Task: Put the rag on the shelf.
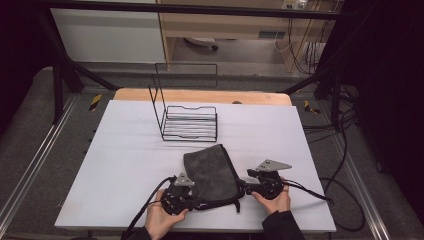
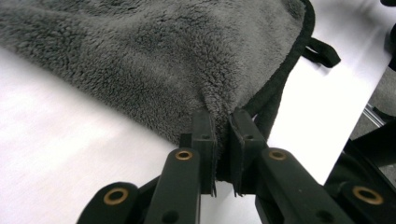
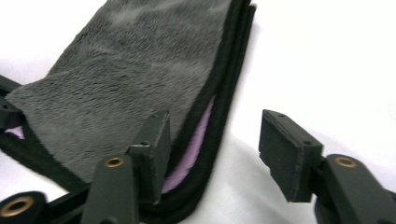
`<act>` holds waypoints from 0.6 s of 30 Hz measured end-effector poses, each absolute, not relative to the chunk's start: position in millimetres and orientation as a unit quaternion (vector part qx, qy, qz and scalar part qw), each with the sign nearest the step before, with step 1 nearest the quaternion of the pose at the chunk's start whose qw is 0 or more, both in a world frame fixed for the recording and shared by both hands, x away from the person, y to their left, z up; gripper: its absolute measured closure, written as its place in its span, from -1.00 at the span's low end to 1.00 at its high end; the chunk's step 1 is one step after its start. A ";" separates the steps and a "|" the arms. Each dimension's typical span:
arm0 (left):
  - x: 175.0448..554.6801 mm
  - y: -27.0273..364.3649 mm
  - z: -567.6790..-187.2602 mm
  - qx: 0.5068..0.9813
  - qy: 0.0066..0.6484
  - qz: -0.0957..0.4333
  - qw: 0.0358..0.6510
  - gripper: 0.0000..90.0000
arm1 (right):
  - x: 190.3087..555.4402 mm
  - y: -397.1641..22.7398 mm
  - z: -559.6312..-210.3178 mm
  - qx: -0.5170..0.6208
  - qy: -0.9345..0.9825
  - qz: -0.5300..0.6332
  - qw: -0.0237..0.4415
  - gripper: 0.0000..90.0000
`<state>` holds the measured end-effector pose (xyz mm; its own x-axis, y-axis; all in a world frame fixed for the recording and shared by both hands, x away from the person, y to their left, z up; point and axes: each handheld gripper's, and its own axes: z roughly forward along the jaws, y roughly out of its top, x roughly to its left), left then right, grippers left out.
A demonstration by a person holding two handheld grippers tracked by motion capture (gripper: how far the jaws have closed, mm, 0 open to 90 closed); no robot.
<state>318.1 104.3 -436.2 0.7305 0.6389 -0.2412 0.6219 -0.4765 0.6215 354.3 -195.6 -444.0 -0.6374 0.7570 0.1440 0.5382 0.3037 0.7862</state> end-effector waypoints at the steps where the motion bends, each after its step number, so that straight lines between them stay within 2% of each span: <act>1: 318.3 107.2 -435.8 0.860 0.366 0.011 0.357 0.82 | 354.7 -196.8 -444.3 0.406 0.795 0.431 0.131 -0.16; 4: 319.0 116.7 -434.6 0.860 0.364 0.007 0.357 0.82 | 355.1 -199.0 -444.8 0.411 0.791 0.433 0.135 -0.26; 5: 319.1 119.9 -434.2 0.861 0.364 0.006 0.356 0.82 | 355.3 -199.9 -445.2 0.414 0.788 0.435 0.135 -0.32; 6: 319.0 123.1 -433.5 0.862 0.362 0.006 0.355 0.82 | 356.3 -201.2 -446.2 0.419 0.784 0.437 0.136 -0.47; 8: 318.4 129.7 -432.4 0.865 0.358 0.008 0.352 0.82 | 357.4 -201.9 -446.8 0.424 0.783 0.436 0.134 -0.55; 12: 316.7 145.7 -431.3 0.867 0.355 0.012 0.348 0.82 | 358.2 -201.5 -447.8 0.423 0.784 0.435 0.134 -0.67; 18: 313.5 160.8 -433.5 0.865 0.347 0.018 0.361 0.80 | 358.6 -200.7 -448.7 0.423 0.784 0.434 0.131 -0.75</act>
<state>313.5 160.8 -433.5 0.7580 0.6141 -0.2198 0.5882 -0.4981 0.6371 358.6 -200.7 -448.7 -0.6069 0.7781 0.1618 0.5499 0.2641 0.7924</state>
